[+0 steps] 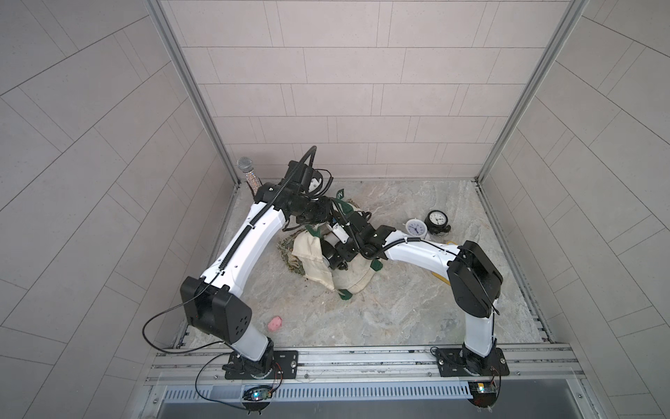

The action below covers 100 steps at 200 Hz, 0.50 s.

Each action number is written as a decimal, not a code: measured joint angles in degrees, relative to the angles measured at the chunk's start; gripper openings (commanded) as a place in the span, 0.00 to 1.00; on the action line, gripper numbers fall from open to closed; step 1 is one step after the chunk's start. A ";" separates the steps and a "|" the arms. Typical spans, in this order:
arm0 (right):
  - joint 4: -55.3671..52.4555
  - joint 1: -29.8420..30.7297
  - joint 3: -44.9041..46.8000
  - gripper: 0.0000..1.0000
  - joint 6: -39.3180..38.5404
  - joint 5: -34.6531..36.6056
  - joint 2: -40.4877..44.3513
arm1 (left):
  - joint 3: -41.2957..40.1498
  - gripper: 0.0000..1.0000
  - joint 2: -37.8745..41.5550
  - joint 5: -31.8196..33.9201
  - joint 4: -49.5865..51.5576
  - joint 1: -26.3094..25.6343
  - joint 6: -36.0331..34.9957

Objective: Take the alarm clock out of the canvas bag
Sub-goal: Pick up the alarm from the canvas bag.

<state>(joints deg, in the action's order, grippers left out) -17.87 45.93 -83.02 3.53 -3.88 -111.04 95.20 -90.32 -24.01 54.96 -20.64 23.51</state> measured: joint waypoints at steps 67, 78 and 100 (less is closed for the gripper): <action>-0.50 0.96 0.00 0.50 -1.18 2.67 -1.68 | -0.42 0.00 0.00 -0.04 0.35 0.00 0.04; -0.24 0.96 0.00 0.49 -1.25 2.51 -1.68 | -0.42 0.00 0.00 -0.02 0.33 0.00 0.04; 1.09 0.94 0.00 0.49 -1.42 1.57 -1.68 | -0.42 0.00 0.00 0.00 0.31 0.00 0.04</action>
<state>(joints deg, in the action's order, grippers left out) -16.78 46.87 -83.02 2.11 -2.31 -112.73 94.78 -90.32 -24.01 55.27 -20.64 23.55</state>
